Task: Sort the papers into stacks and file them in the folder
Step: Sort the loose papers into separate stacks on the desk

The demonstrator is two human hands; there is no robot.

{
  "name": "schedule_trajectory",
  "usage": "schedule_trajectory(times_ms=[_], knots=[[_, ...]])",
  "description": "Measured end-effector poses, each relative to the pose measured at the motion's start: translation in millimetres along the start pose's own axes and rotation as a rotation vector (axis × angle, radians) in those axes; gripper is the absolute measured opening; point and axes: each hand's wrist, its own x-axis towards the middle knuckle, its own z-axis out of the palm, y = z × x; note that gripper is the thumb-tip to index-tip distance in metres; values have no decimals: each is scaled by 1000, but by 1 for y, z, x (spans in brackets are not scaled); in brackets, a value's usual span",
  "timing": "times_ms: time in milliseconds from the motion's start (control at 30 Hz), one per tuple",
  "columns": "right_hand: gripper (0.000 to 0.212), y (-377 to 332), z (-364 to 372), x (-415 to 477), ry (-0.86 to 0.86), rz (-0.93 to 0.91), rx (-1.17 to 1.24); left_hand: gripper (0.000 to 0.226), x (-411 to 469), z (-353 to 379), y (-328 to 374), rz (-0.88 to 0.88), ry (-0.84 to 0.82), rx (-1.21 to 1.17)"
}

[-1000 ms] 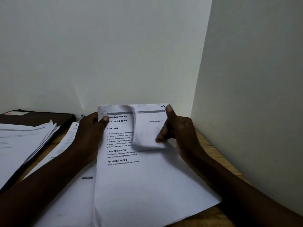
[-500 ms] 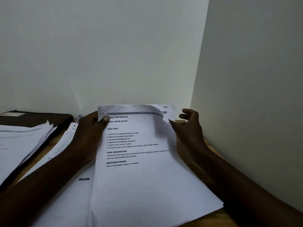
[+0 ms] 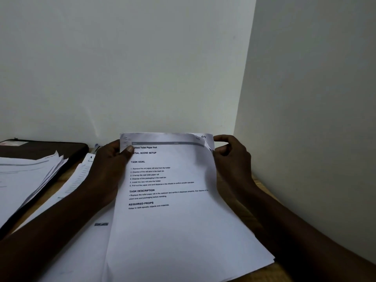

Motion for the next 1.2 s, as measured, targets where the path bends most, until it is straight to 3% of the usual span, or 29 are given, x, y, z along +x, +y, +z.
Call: schedule_trajectory(times_ms=[200,467,600,733,833,933,1067,1200], knots=[[21,-1,1,-4,31,-68,-17,22,1,-2,0,5,8,-13],[12,3,9,-6,160,-325,-14,24,2,-4,0,17,13,-36],[17,-4,8,-9,98,-404,59,18,2,-4,1,10,23,-38],[24,-10,9,-15,-96,-340,165,18,1,-4,2,17,16,-33],[32,-13,11,-17,-204,-160,346,18,1,-4,3,17,18,-29],[5,-11,11,-14,-117,15,397,17,1,-2,3,4,15,-44],[52,3,9,-6,49,-30,27,22,0,0,3,-5,-9,-33],[46,1,8,-4,62,36,121,22,0,0,3,-6,-24,-27]])
